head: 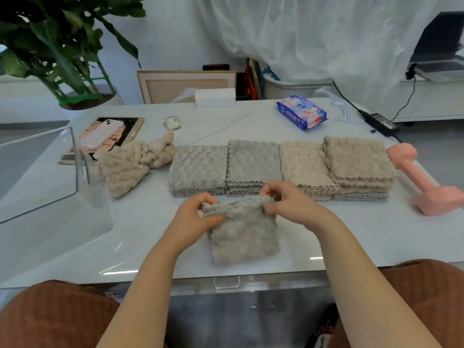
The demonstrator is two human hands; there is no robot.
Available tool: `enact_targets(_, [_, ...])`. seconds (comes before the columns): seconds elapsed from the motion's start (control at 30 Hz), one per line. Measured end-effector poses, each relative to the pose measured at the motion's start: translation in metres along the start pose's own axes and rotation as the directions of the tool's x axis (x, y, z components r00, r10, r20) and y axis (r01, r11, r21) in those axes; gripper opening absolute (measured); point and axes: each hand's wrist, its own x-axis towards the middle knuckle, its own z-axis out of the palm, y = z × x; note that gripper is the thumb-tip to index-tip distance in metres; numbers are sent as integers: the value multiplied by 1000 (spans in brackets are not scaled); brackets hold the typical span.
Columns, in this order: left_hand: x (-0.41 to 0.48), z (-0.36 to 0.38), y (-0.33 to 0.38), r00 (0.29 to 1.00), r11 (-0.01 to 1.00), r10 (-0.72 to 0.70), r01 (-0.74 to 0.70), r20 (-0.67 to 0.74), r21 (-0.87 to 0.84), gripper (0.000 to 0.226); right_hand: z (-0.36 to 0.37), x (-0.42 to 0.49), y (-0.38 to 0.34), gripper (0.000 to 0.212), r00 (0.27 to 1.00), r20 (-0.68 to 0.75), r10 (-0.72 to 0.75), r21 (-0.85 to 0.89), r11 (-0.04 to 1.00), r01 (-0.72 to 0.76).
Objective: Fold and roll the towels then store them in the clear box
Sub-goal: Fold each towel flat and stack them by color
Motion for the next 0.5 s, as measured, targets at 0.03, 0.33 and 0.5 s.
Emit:
enact_targets(0.03, [0,-2,9,998,998,60,-60,-8,-37,20,-6,-8,-4,21,994,-78,-82,31,996,85])
enact_targets(0.33, [-24,-3,14,916,991,-103,62,388,118,19,-3,-51,20,28,999,42,16,-48,999,-14])
enact_targets(0.5, [-12,1,-16,921,856,-371,388,-116,342,43,14,-28,39,11,936,-258,240,74,971,-228])
